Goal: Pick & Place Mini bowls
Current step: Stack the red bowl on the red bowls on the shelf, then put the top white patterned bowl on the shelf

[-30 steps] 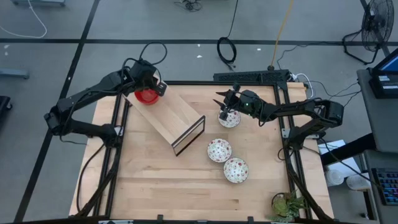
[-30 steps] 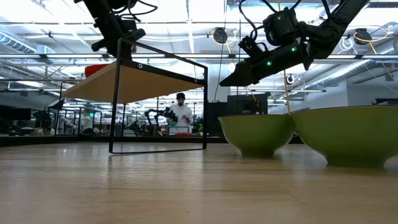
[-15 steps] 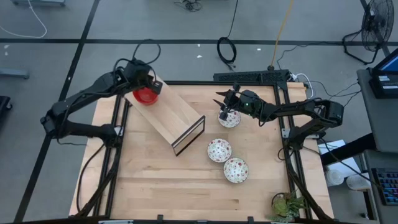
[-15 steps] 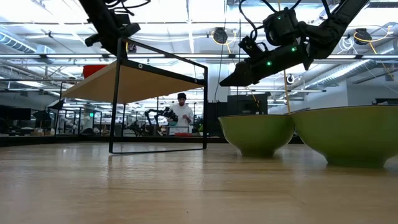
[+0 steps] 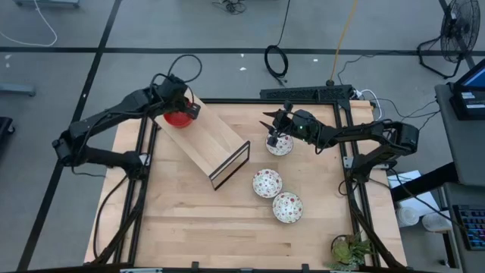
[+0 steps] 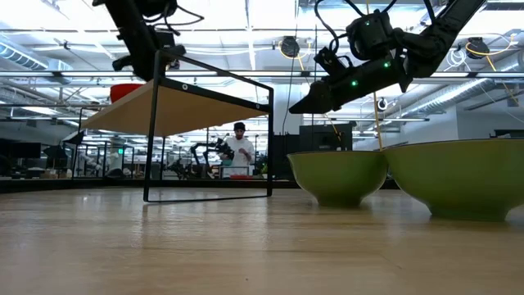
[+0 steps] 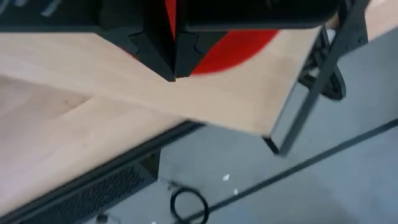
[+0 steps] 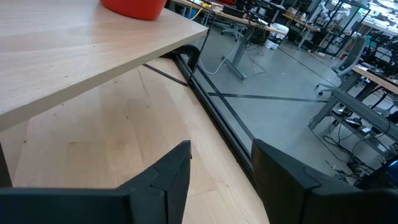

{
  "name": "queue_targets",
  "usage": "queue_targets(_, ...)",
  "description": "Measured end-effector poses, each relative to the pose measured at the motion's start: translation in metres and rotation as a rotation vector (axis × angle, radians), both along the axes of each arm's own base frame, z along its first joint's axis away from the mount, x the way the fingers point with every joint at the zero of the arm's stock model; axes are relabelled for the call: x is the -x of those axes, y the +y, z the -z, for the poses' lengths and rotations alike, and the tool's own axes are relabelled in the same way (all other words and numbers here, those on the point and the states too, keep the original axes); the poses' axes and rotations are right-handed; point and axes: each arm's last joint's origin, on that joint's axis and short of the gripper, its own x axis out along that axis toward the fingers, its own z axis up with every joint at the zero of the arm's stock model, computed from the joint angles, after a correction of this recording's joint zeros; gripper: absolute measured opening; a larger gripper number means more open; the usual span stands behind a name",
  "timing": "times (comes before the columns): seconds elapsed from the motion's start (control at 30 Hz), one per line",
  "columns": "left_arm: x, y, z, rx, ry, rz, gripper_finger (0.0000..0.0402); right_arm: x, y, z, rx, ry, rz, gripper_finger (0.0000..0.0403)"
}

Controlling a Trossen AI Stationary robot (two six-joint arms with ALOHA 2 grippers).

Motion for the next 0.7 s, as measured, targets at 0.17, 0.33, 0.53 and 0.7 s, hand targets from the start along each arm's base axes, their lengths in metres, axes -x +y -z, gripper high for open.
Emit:
queue_targets(0.17,0.006,-0.005,-0.022,-0.055,-0.054,0.024,0.0023,0.0,0.0,0.0,-0.006,-0.003,0.001,0.0155)
queue_targets(0.33,0.014,-0.014,-0.034,-0.049,-0.146,0.09,0.0006,0.0,0.0,0.0,-0.005,-0.003,0.001,0.0155)
queue_targets(0.53,0.005,-0.03,-0.049,-0.095,-0.278,0.387,0.001,0.0,0.0,0.0,-0.005,-0.002,0.001,0.0155)
queue_targets(0.7,-0.008,-0.052,-0.062,-0.304,-0.435,0.614,0.0005,0.0,0.0,0.002,-0.016,0.014,0.002,0.0155)
